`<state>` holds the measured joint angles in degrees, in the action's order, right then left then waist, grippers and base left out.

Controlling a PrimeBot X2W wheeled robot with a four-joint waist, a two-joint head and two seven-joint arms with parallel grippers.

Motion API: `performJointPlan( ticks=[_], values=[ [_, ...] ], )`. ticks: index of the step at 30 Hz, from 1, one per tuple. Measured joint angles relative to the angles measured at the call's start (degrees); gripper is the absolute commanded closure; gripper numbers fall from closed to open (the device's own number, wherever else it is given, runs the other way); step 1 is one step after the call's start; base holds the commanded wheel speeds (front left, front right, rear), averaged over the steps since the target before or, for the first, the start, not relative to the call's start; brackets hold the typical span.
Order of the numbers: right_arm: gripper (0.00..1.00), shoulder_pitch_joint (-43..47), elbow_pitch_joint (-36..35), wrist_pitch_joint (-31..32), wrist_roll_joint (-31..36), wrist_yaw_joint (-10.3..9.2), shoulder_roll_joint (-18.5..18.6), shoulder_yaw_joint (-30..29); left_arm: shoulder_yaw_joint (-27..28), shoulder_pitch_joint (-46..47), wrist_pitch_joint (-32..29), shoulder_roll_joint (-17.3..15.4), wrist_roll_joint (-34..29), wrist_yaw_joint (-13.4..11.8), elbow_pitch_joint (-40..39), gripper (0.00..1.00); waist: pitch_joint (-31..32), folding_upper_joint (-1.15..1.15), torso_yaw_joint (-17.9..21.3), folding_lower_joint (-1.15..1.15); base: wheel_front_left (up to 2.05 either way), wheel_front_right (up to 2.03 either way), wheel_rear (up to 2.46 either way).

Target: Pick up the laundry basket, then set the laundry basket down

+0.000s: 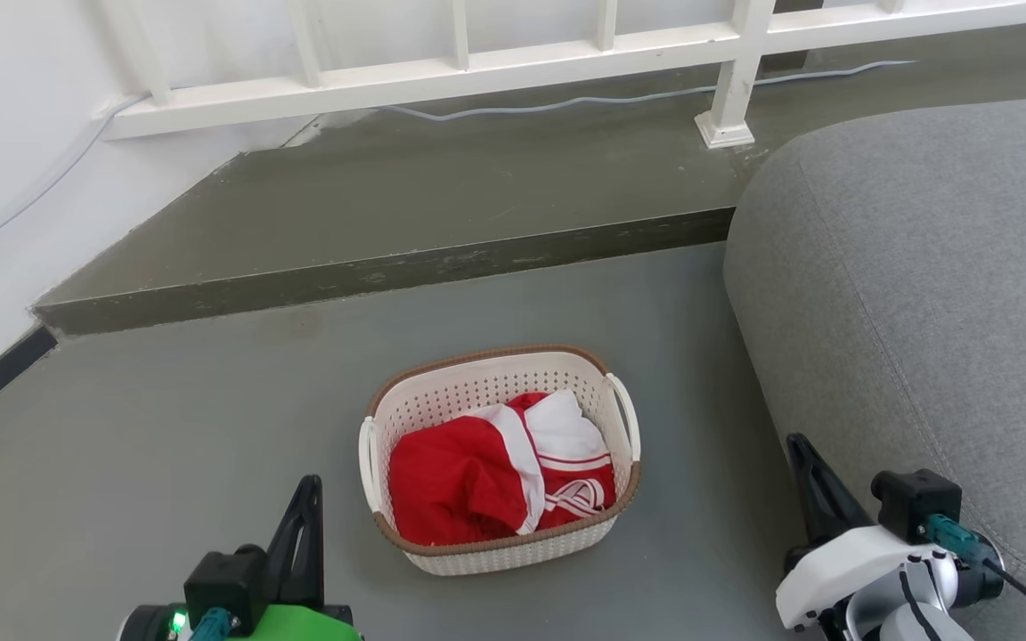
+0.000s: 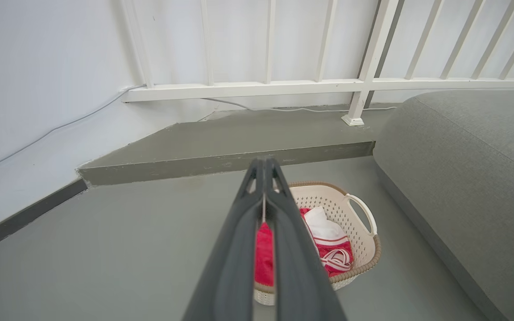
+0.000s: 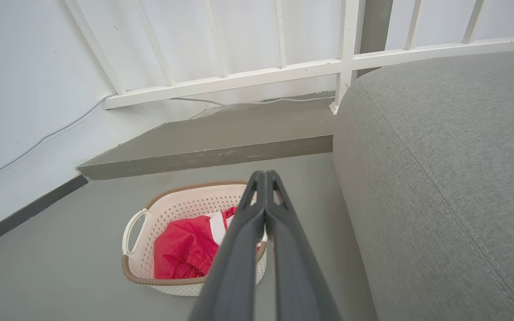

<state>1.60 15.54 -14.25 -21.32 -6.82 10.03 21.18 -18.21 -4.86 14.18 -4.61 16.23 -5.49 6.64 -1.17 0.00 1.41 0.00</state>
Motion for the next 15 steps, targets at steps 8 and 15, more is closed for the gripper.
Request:
performJointPlan(
  ticks=[8, 15],
  values=[
    [1.0, 0.08, -0.38, 0.26, -4.25, 0.85, -0.52, -1.01, -0.12, -1.28, 0.0, 0.07, 4.42, 0.96, -1.05, 1.0, 0.05, 0.0, -0.14, 0.0, 0.0, 0.0, 0.0],
    [1.0, 0.07, -0.91, 1.6, -10.47, 1.77, -0.98, -2.59, 0.85, -1.3, -0.53, 0.16, 10.44, 1.58, -1.55, 1.0, 0.08, 0.0, -0.22, 0.0, 0.0, 0.0, 0.0]
  ],
)
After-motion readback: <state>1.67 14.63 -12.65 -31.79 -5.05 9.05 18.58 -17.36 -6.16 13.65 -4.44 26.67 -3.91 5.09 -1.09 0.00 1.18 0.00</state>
